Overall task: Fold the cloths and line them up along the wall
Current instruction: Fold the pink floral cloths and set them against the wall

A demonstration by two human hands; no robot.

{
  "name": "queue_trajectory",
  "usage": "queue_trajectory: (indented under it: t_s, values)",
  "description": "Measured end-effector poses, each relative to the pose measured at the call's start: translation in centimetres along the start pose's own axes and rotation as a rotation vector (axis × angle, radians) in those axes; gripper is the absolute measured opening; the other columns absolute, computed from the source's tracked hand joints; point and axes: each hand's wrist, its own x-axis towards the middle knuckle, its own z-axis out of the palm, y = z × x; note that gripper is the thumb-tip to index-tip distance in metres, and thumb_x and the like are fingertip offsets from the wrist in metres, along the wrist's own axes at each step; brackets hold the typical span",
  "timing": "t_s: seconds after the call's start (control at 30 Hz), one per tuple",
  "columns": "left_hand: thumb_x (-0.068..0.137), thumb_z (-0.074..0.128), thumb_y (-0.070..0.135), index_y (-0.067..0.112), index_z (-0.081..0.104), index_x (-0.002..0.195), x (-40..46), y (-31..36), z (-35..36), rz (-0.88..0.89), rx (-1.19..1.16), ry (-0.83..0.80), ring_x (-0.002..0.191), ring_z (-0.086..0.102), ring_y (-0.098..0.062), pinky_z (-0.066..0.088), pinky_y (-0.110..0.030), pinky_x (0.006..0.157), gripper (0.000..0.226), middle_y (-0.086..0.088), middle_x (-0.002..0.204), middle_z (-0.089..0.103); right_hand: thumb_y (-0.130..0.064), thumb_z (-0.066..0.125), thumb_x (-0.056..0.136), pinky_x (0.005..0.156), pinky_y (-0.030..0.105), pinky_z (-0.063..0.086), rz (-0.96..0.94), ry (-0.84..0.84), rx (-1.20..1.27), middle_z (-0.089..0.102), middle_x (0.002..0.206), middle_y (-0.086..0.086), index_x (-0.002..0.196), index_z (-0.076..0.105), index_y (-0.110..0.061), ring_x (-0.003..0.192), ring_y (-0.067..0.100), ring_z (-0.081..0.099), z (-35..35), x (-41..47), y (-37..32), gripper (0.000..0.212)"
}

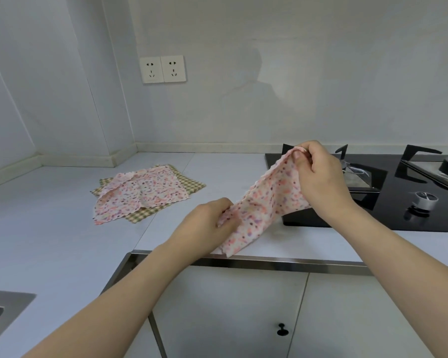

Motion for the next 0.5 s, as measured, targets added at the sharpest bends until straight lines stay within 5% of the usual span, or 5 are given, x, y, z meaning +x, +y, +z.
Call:
queue_trajectory:
  t_s: [0.2,0.33,0.5]
  values:
    - [0.097,0.054,0.03,0.018,0.053,0.068,0.3,0.7,-2.1,-0.023,-0.058,0.023,0.05,0.041,-0.011,0.034,-0.026,0.051,0.032,0.001,0.056,0.049,-0.024,0.041,0.102,0.064,0.012,0.035,0.046,-0.022,-0.044,0.053,0.081,-0.016,0.094,0.052,-0.017,0.076,0.001,0.049,-1.5,0.4,0.1,0.015]
    - [0.099,0.051,0.027,0.021,0.06,0.067,1.1,1.2,-5.3,-0.101,-0.065,-0.129,0.057,0.051,-0.008,0.041,-0.026,0.056,0.034,0.007,0.062,0.057,-0.026,0.038,0.102,0.066,0.036,0.037,0.078,-0.117,-0.104,0.053,0.077,0.0,0.09,0.048,-0.008,0.075,0.021,0.049,-1.0,1.0,0.1,0.024]
    - [0.1,0.045,0.024,0.021,0.066,0.092,2.6,-1.5,-6.9,-0.348,-0.249,-0.163,0.059,0.046,-0.014,0.037,-0.021,0.047,0.022,0.0,0.07,0.053,-0.029,0.033,0.103,0.073,0.04,0.044,0.137,-0.321,-0.295,0.055,0.089,0.006,0.101,0.047,-0.009,0.082,0.027,0.053,2.3,1.7,0.8,0.025]
